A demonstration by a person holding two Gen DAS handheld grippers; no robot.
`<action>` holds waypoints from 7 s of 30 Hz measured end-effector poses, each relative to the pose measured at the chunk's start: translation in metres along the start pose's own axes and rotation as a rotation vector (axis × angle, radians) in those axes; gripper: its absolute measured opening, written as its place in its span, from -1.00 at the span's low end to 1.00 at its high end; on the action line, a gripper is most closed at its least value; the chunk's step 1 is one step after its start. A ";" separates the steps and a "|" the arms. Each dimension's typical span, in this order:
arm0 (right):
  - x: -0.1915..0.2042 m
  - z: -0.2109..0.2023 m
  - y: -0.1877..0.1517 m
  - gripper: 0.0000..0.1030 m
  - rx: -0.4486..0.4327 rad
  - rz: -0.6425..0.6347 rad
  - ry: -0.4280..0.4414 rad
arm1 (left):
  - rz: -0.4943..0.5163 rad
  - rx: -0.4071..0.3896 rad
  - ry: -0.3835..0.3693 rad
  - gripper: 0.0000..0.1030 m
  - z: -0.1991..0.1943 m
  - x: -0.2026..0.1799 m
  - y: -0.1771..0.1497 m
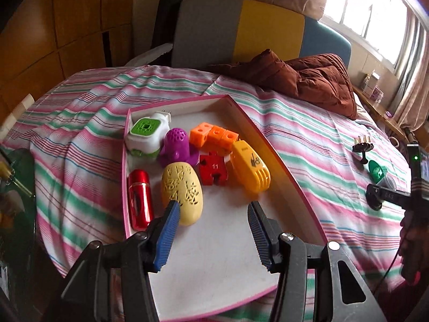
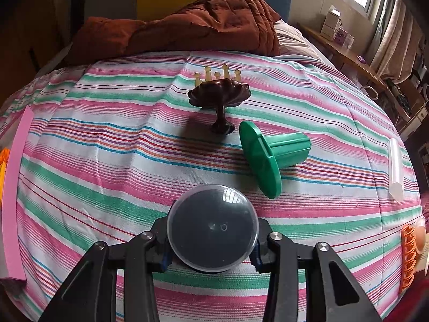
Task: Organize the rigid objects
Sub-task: 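Open and withdraw the left gripper while the right gripper carries the canister toward the tray, then lower the canister into the tray and open the right gripper, then move the right tool back to the green piece while the left tool approaches the brown peg stand, then close the left gripper on the brown stand with yellow pegs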
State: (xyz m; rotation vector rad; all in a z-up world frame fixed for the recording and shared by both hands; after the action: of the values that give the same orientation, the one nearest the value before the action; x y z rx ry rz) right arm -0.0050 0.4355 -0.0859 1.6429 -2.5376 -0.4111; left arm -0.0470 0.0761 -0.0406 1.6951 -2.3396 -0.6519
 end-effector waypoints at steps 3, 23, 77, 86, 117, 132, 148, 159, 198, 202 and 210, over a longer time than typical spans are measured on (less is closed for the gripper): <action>0.004 -0.001 -0.001 -0.17 0.000 -0.008 0.021 | 0.005 -0.008 0.011 0.03 -0.004 0.002 -0.005; 0.085 -0.042 -0.024 -0.17 -0.036 -0.175 0.218 | -0.063 -0.011 0.026 0.03 -0.013 0.034 -0.017; 0.271 -0.053 -0.009 -0.09 0.017 -0.497 0.371 | -0.142 -0.010 0.072 0.03 -0.019 0.068 -0.031; 0.256 -0.066 -0.014 -0.09 -0.012 -0.479 0.392 | -0.135 -0.007 0.068 0.05 -0.019 0.064 -0.031; 0.242 -0.086 -0.027 0.08 -0.037 -0.514 0.466 | -0.130 -0.001 0.052 0.07 -0.017 0.062 -0.030; 0.269 -0.079 -0.013 -0.40 -0.071 -0.528 0.421 | -0.115 -0.004 0.061 0.07 -0.019 0.057 -0.030; 0.220 -0.093 -0.024 -0.31 -0.090 -0.455 0.445 | -0.070 -0.014 0.057 0.07 -0.024 0.044 -0.033; 0.150 -0.087 -0.009 -0.30 -0.087 -0.318 0.380 | 0.013 -0.025 0.031 0.07 -0.031 0.018 -0.030; -0.141 -0.029 0.013 -0.23 -0.048 0.622 0.376 | 0.362 0.173 -0.258 0.37 0.049 -0.217 0.067; -0.142 -0.025 0.013 -0.22 -0.032 0.635 0.413 | 0.330 0.203 -0.334 0.59 0.066 -0.243 0.090; -0.140 -0.021 0.014 -0.21 -0.005 0.637 0.437 | 0.305 0.237 -0.411 0.72 0.104 -0.296 0.130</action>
State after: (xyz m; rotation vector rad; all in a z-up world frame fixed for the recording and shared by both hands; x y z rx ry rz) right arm 0.0462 0.5644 -0.0527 0.7277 -2.5076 0.0051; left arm -0.0999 0.4116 -0.0425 1.3342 -2.9877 -0.7442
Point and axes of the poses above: each gripper's, at about its wrist camera, not at the fingertips, and z roughly the way its jaws point, x to its left, y to its top, the point moved 1 cm from there along z, roughly the way its jaws point, and after that the axes turned 13 degrees about x, right-handed, at the moved point
